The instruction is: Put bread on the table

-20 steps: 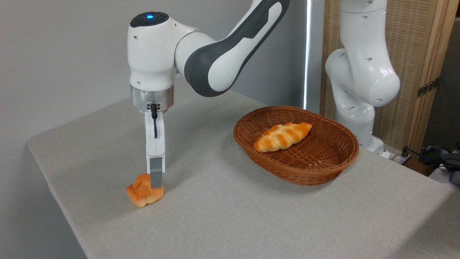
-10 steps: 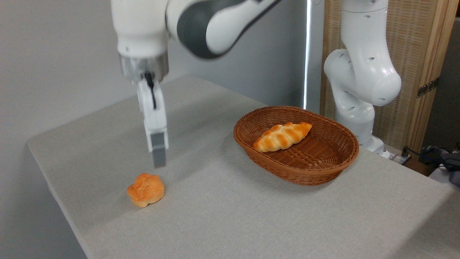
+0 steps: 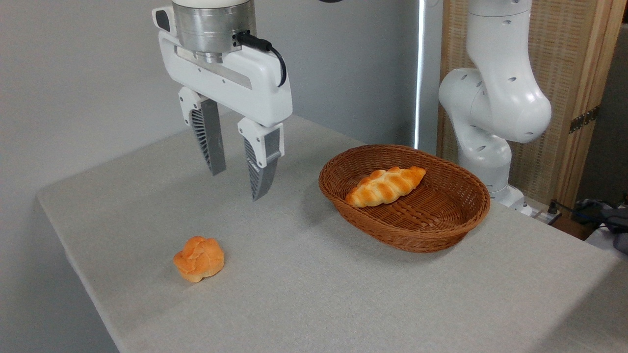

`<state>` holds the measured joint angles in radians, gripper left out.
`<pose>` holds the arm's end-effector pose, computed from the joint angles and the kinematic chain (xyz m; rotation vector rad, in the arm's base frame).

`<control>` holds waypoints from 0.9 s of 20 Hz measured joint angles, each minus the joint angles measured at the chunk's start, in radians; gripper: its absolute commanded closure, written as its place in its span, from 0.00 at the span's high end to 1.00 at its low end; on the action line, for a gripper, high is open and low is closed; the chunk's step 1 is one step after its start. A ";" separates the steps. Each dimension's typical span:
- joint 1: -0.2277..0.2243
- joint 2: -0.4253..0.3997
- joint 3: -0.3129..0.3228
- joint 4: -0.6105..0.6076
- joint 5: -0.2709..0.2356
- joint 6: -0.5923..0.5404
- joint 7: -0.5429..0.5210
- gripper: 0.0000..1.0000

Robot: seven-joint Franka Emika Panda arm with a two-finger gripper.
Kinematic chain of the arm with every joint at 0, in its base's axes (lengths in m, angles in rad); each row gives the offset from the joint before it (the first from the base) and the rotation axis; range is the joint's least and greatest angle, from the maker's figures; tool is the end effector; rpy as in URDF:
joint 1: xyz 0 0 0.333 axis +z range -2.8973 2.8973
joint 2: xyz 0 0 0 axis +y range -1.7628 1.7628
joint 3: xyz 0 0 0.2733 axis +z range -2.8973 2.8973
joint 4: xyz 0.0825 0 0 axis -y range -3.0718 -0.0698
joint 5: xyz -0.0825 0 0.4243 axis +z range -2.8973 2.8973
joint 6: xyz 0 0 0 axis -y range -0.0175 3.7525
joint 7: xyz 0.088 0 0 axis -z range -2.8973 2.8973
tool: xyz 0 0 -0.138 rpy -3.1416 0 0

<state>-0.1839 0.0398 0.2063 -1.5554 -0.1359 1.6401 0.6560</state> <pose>0.6137 -0.0059 0.5426 2.8855 -0.9365 0.1300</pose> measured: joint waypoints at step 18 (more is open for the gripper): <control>0.030 -0.002 -0.111 0.017 0.158 -0.069 0.006 1.00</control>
<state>-0.1543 0.0378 0.0957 -1.5386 0.0223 1.5712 0.6616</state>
